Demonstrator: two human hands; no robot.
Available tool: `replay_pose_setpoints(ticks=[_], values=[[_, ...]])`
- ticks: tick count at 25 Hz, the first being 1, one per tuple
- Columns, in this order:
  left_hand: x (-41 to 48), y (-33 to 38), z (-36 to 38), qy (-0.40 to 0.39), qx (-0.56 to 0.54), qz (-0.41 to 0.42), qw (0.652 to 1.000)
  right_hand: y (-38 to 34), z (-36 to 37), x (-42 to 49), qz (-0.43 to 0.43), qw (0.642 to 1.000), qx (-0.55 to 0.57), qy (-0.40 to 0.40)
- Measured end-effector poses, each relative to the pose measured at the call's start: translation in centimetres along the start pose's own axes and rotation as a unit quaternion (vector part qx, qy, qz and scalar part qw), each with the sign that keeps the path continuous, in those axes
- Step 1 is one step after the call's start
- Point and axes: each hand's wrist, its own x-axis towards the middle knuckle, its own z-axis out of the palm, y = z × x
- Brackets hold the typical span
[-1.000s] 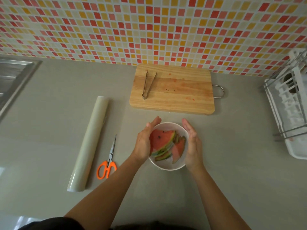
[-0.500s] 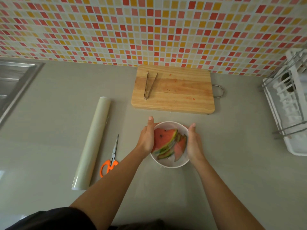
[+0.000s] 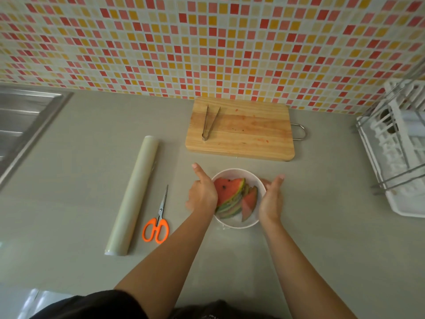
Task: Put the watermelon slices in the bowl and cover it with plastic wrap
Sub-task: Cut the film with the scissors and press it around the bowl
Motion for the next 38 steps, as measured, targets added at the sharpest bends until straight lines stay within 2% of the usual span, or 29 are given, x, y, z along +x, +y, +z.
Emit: replay_pose_setpoints(ticks=[2,3,4,6,8,10,11,13,14,17,20,23,25,27,29,31,33,36,38], values=[[0.4,-0.5,-0.2,0.021,-0.058,-0.018,0.998,0.3,-0.4,0.0,0.013,0.997,-0.022,0.071],[0.8,-0.8,-0.5,0.013,-0.118,-0.013,0.993,0.3,-0.8,0.1,-0.014,0.996,-0.027,0.08],[1.1,-1.2,-0.8,-0.012,-0.172,0.009,0.985,0.2,-1.2,0.3,-0.064,0.996,-0.02,0.058],[0.8,-1.5,-1.0,-0.08,-0.213,0.078,0.97,-1.0,-1.8,0.9,-0.165,0.983,-0.017,-0.08],[0.2,-1.8,-0.6,-0.135,-0.229,0.116,0.957,-2.7,-1.5,1.9,-0.208,0.945,-0.076,-0.242],[-0.2,-1.9,0.1,-0.144,-0.238,0.118,0.953,-3.5,-0.6,2.9,-0.19,0.911,-0.117,-0.348],[-0.3,-1.8,0.3,-0.133,-0.242,0.11,0.955,-3.6,-0.2,3.2,-0.147,0.907,-0.108,-0.379],[0.1,-1.7,0.6,-0.109,-0.237,0.091,0.961,-3.5,0.6,3.8,-0.04,0.91,-0.067,-0.407],[0.3,-1.6,0.7,-0.1,-0.226,0.089,0.965,-3.3,0.7,4.1,-0.015,0.91,-0.07,-0.408],[0.6,-1.2,0.8,-0.081,-0.172,0.095,0.977,-3.8,1.0,4.4,-0.018,0.901,-0.153,-0.406],[0.4,-1.2,0.9,-0.081,-0.119,0.085,0.986,-4.3,1.1,4.3,-0.085,0.886,-0.289,-0.351],[0.2,-0.6,0.2,-0.132,-0.145,0.068,0.978,-4.3,1.0,3.8,-0.138,0.89,-0.325,-0.287],[-0.1,-0.4,-0.7,-0.157,-0.22,0.041,0.962,-3.7,0.7,3.9,-0.159,0.917,-0.252,-0.266],[-1.4,-1.9,-1.5,-0.113,-0.267,-0.024,0.957,-3.7,0.6,3.6,-0.16,0.938,-0.16,-0.264],[-3.5,-4.6,-1.8,-0.098,-0.282,-0.05,0.953,-3.7,0.6,3.0,-0.157,0.939,-0.125,-0.28],[-4.9,-5.8,-2.1,-0.129,-0.286,-0.019,0.949,-3.5,0.6,2.2,-0.117,0.948,-0.125,-0.269],[-3.7,-4.9,-2.4,-0.162,-0.269,0.03,0.949,-2.8,0.3,1.5,-0.046,0.971,-0.061,-0.228],[0.6,-1.6,-2.8,-0.236,-0.244,0.085,0.937,-1.1,0.2,-0.2,0.05,0.988,0.086,-0.12],[3.1,0.1,-2.9,-0.222,-0.244,0.093,0.939,-0.2,0.1,-2.0,0.066,0.993,0.086,-0.051]])
